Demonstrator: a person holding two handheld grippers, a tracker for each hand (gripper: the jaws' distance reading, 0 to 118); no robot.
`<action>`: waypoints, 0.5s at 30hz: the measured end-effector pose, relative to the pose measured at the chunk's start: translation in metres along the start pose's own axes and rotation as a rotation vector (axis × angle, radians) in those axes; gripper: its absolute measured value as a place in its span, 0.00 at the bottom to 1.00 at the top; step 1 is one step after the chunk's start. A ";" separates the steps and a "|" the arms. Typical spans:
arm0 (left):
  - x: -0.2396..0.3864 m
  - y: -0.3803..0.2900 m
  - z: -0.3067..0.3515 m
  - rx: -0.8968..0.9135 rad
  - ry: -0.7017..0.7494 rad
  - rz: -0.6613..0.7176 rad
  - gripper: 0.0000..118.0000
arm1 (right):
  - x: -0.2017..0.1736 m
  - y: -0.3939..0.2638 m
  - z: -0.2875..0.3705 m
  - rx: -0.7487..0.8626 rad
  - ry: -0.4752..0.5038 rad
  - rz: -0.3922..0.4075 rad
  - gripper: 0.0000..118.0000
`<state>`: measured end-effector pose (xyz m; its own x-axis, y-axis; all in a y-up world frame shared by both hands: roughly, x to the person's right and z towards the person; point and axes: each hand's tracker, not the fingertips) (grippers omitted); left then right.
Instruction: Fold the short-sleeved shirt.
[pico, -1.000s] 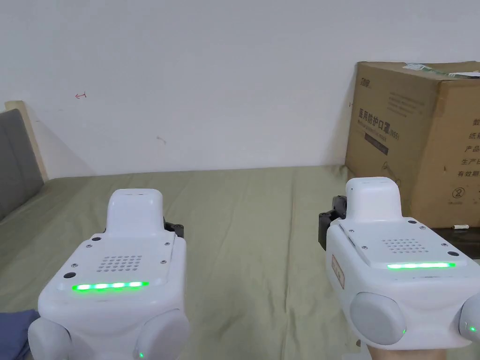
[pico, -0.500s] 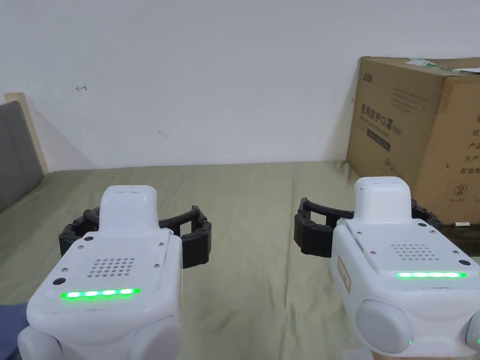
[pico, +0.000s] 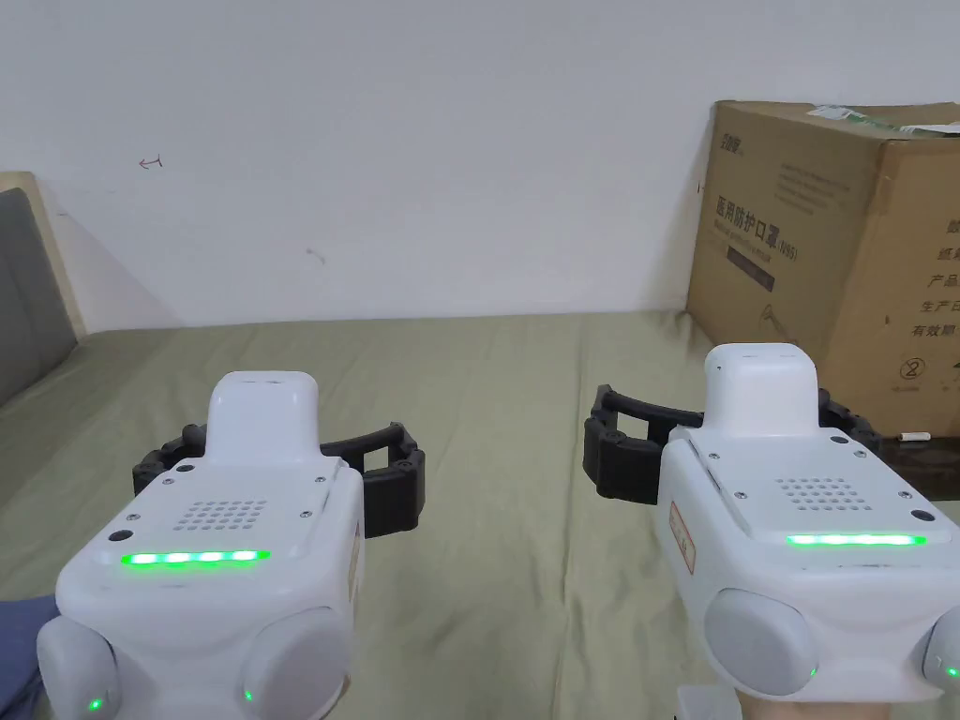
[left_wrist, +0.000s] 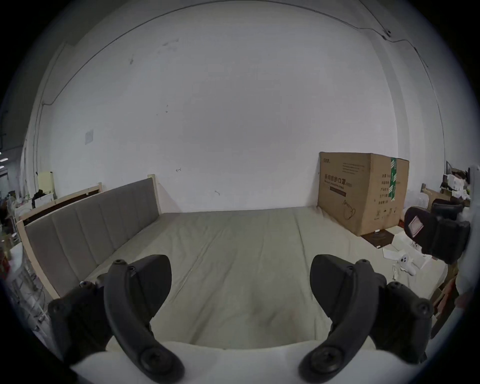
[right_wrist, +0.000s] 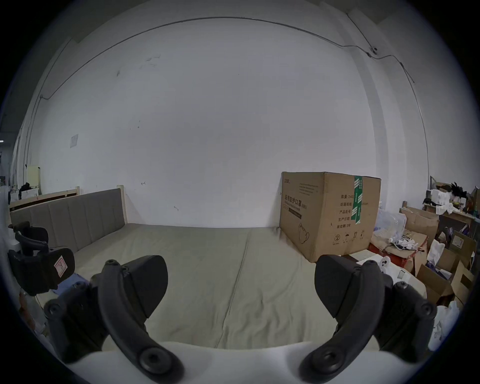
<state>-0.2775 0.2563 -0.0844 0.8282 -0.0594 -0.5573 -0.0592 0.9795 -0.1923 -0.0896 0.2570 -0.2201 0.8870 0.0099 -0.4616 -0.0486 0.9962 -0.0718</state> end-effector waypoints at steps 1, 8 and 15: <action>0.001 -0.002 0.001 0.012 -0.016 0.004 0.93 | 0.000 0.000 -0.001 -0.002 -0.004 0.003 0.96; 0.006 -0.007 -0.009 -0.031 -0.041 -0.027 0.93 | 0.000 -0.004 -0.001 -0.018 -0.002 -0.003 0.96; 0.008 -0.002 -0.010 -0.043 -0.013 0.010 0.93 | 0.003 -0.005 -0.004 -0.034 0.003 -0.026 0.96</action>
<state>-0.2767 0.2522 -0.0966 0.8347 -0.0472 -0.5488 -0.0910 0.9708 -0.2219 -0.0885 0.2513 -0.2250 0.8868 -0.0159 -0.4619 -0.0415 0.9926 -0.1140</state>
